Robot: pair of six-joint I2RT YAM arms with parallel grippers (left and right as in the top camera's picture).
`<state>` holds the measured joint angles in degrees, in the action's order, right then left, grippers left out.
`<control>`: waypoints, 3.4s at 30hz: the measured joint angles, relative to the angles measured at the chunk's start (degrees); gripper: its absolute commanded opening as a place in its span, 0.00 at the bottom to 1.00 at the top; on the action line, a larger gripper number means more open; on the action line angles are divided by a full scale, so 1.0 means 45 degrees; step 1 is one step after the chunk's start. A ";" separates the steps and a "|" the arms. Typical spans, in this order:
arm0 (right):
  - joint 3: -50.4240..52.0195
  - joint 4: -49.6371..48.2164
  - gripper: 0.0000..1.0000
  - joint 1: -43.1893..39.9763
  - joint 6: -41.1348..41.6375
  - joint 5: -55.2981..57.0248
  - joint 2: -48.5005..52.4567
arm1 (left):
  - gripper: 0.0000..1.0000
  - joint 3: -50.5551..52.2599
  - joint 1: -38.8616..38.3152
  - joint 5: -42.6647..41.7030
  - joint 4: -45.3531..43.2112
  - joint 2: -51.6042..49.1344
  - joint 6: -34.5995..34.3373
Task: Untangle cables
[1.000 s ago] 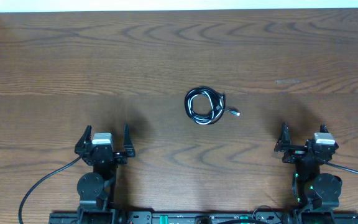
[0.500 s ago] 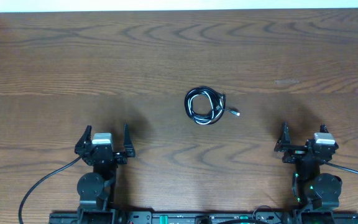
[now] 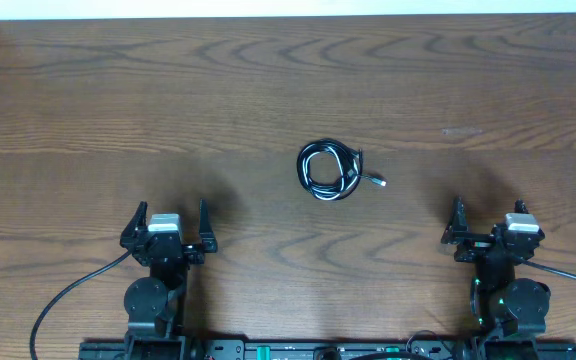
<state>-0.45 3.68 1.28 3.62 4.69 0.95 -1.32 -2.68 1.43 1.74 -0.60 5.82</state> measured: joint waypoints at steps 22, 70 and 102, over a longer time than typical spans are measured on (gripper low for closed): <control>0.0000 0.0005 0.99 0.0000 0.0000 0.0000 0.0000 | 1.00 0.0000 0.0000 0.0000 0.0000 0.0000 0.0000; 0.0000 0.0005 0.99 0.0000 0.0000 0.0000 0.0000 | 1.00 0.0000 0.0000 0.0005 -0.0068 0.0000 0.0000; 0.0005 0.0010 0.99 0.0000 0.0000 -0.0049 0.0000 | 0.81 -0.9811 0.0000 -0.2016 0.9860 -0.2715 -0.2856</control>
<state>-0.43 3.73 1.28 3.62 4.47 0.95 -45.47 -2.68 -7.64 46.11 -12.82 -7.03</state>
